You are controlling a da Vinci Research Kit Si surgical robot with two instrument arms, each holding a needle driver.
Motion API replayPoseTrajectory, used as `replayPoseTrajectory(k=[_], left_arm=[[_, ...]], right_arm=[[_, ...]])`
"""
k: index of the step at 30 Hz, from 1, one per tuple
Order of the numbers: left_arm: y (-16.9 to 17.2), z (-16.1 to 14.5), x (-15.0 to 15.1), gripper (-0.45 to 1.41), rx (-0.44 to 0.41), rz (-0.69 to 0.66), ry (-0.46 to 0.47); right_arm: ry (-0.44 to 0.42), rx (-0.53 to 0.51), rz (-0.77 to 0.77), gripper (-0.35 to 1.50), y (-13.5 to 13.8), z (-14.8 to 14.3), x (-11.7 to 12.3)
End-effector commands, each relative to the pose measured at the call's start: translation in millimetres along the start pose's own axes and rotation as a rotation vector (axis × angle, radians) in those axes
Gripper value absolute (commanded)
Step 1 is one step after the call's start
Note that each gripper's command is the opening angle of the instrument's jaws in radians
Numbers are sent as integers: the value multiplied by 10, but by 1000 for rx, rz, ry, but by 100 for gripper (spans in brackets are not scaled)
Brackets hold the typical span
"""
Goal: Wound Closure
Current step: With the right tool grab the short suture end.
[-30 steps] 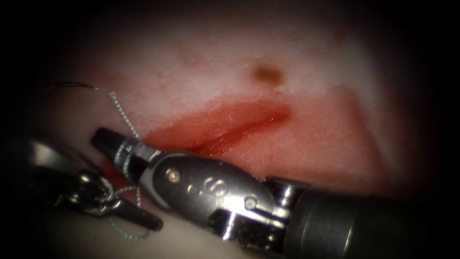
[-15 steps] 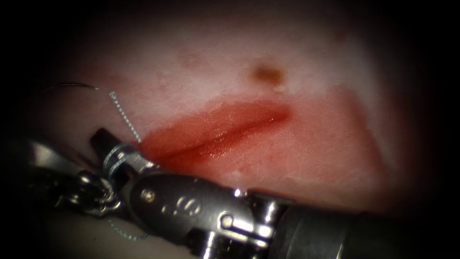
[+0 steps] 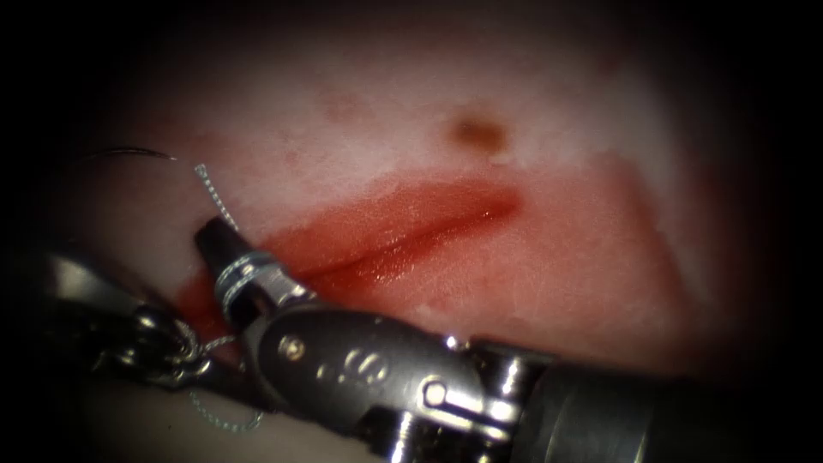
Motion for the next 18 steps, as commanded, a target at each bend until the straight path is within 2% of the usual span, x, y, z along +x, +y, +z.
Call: replayPoseTrajectory(k=[1,8,13,14,18], left_arm=[[-5,-2,-11,-45,1,4,-5],[-6,-2,-11,-45,1,4,-6],[-6,-1,-11,-45,1,3,-3],[-6,-1,-11,-45,0,3,-4],[-6,-1,-11,-45,0,4,0]], right_arm=[[6,-1,1,-35,-3,11,9],[6,-6,1,-35,0,12,9],[6,-10,0,53,2,14,7],[7,-10,0,59,2,14,7],[6,-9,1,63,3,13,7]])
